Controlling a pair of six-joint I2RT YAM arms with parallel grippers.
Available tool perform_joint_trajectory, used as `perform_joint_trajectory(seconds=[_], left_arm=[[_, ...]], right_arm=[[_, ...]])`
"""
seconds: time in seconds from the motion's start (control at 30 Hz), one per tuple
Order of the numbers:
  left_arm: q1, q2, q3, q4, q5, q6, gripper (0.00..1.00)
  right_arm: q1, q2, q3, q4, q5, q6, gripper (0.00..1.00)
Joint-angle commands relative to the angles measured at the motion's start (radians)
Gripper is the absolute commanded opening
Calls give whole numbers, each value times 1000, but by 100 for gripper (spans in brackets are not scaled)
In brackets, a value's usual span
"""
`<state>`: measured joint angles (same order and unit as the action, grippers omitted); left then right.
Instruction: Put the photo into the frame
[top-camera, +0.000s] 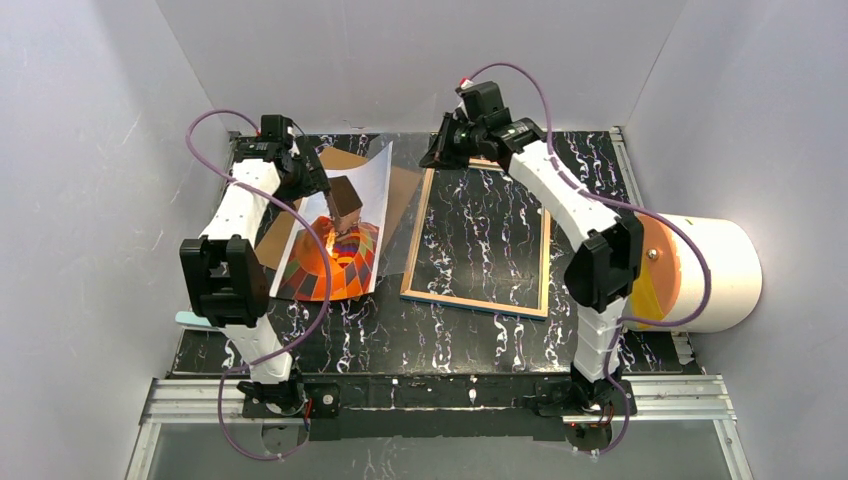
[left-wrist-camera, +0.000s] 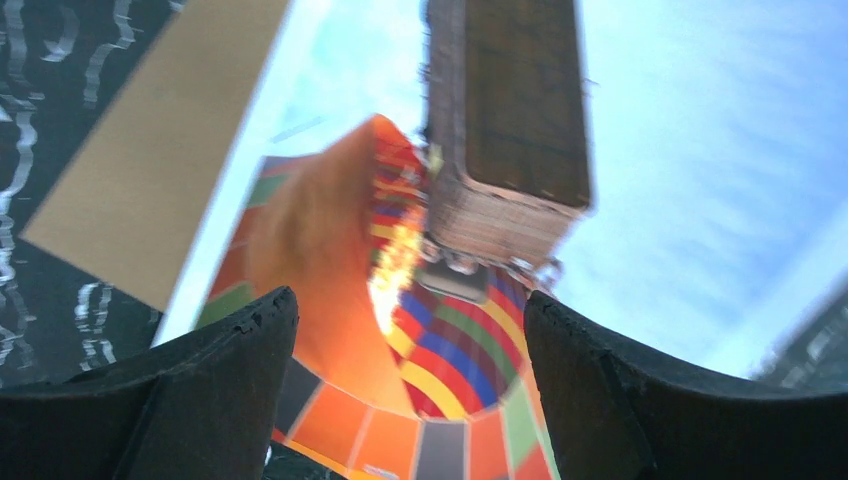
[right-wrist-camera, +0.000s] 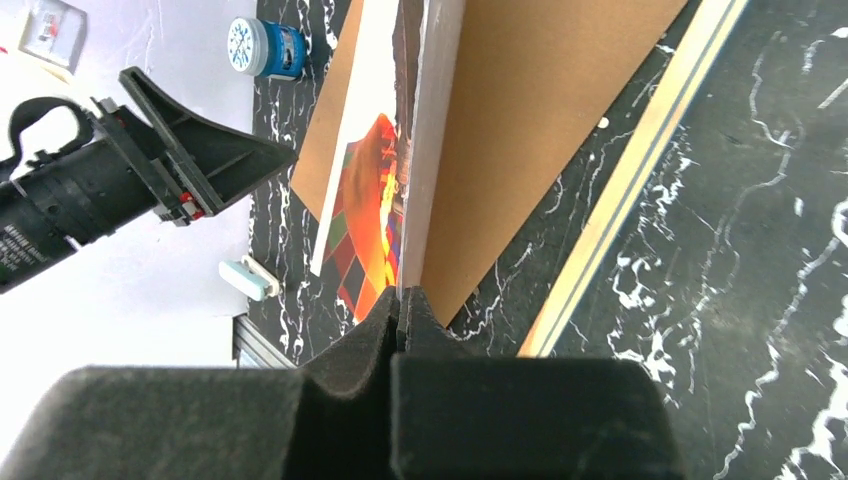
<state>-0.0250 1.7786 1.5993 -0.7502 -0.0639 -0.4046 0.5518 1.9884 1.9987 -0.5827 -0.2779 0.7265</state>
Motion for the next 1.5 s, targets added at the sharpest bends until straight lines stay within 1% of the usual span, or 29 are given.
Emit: perform_joint_trajectory(seconds=[0.0,0.1,0.2,0.27,0.33,0.37,0.43,0.53,0.63,0.73,0.77,0.83,0.93,1.03,1.1,1.2,1.3,1.4,1.47], left_arm=[[4,-77,33,-41,242,-1,82],[-3,-132,11,-11,343,-3,83],[-26,-208,-20,36,414,-5,85],[-70,-257,-25,64,442,2,85],[-146,-304,-5,72,410,56,86],[-224,-330,1,76,370,81,87],[-310,-373,-6,104,334,89,88],[-371,-447,-50,185,362,64,88],[-429,-527,-114,268,393,42,94],[-467,-554,-163,313,395,2,97],[-470,-554,-179,307,383,0,97],[-470,-545,-201,274,300,-12,97],[-470,-506,-228,214,169,-23,97],[-470,-442,-251,157,36,-32,97],[-469,-392,-270,137,-15,-34,97],[-469,-303,-324,154,-58,-18,97],[-460,-230,-391,198,-74,-8,94],[-456,-173,-443,242,-18,-3,86],[-455,-152,-476,264,-4,-9,79]], right_arm=[[-11,-151,19,-72,80,-59,1],[-25,-219,-28,-102,95,-68,1],[-38,-294,-86,-119,99,-64,1],[-40,-345,-131,-130,126,-54,1],[-42,-399,-191,-130,155,-28,1],[-42,-423,-219,-133,166,-14,1],[-45,-460,-265,-139,178,18,1],[-45,-498,-314,-159,202,76,1],[-45,-522,-339,-182,228,108,1],[-45,-534,-361,-190,209,106,1],[-44,-540,-373,-190,202,104,1],[-48,-560,-413,-170,168,92,1],[-83,-617,-528,-84,76,69,1],[-150,-674,-666,29,-52,61,1],[-197,-691,-749,74,-114,52,1],[-227,-710,-829,102,-149,23,2],[-254,-719,-903,158,-194,0,7],[-277,-714,-961,206,-221,-4,12],[-285,-716,-1005,259,-238,13,16]])
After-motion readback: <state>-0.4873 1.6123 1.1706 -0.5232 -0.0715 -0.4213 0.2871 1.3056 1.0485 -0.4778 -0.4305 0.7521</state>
